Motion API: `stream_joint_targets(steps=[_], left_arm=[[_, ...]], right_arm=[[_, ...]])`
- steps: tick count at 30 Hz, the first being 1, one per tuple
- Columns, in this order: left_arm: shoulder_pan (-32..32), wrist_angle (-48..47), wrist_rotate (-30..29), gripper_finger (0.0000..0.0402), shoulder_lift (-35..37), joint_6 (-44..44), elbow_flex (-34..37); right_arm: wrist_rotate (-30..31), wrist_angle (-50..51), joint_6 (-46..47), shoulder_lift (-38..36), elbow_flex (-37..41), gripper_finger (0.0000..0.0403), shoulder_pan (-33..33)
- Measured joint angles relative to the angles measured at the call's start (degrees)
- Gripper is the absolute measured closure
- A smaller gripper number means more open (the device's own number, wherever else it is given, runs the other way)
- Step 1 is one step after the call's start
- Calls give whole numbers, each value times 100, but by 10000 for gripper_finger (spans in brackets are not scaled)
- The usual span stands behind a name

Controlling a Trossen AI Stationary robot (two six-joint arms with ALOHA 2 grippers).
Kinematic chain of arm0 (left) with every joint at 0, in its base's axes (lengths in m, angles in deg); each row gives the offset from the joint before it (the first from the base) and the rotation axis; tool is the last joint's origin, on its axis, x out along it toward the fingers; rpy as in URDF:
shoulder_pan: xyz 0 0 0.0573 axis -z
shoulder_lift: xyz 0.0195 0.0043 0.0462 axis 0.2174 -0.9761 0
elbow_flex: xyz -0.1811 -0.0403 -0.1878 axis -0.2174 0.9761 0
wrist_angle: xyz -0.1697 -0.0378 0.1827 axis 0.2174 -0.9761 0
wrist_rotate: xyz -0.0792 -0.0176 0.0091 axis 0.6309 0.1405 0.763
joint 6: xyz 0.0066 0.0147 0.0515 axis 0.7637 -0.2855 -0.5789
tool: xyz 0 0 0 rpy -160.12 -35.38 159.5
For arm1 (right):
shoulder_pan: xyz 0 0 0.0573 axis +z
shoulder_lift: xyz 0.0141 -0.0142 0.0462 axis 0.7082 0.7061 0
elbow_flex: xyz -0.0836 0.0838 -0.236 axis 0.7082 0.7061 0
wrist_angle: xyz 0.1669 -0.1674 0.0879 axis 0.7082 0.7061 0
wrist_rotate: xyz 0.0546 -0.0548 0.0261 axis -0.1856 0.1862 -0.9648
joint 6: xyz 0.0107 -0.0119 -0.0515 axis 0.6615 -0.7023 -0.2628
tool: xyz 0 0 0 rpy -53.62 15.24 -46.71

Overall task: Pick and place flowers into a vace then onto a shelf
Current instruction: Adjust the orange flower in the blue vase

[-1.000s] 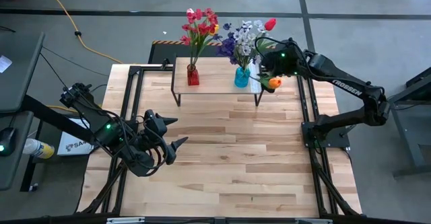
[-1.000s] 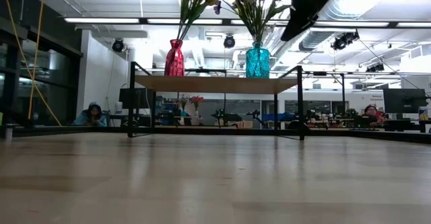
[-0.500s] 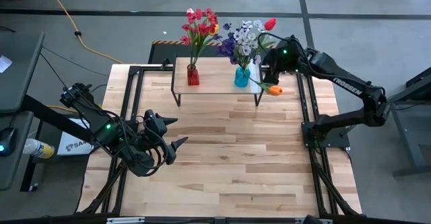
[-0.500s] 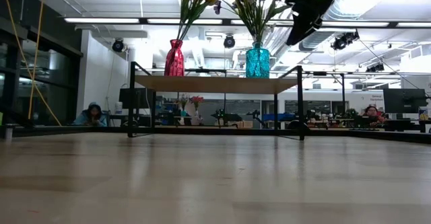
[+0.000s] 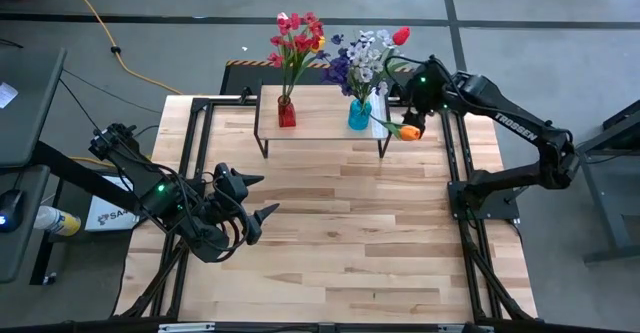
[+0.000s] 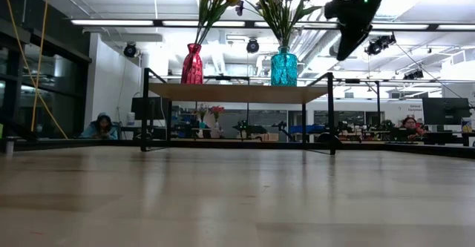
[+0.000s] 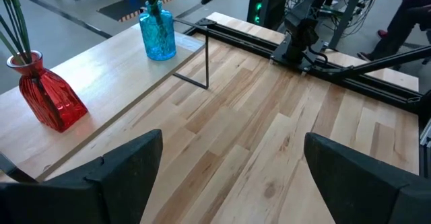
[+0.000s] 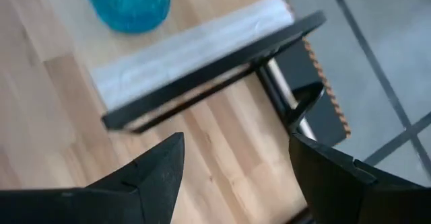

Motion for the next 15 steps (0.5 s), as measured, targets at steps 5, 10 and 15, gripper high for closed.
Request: stream_joint_targets(steps=[5,10,15], left_arm=[[0,0,0,9,0,0,0],[0,-23,1,9,0,0,0],[1,-57,149,9,0,2,0]], right_arm=[[-12,646,25,0,0,146,0],[26,1285,93,0,0,146,0],[0,1648,338,-126,199,146,0]])
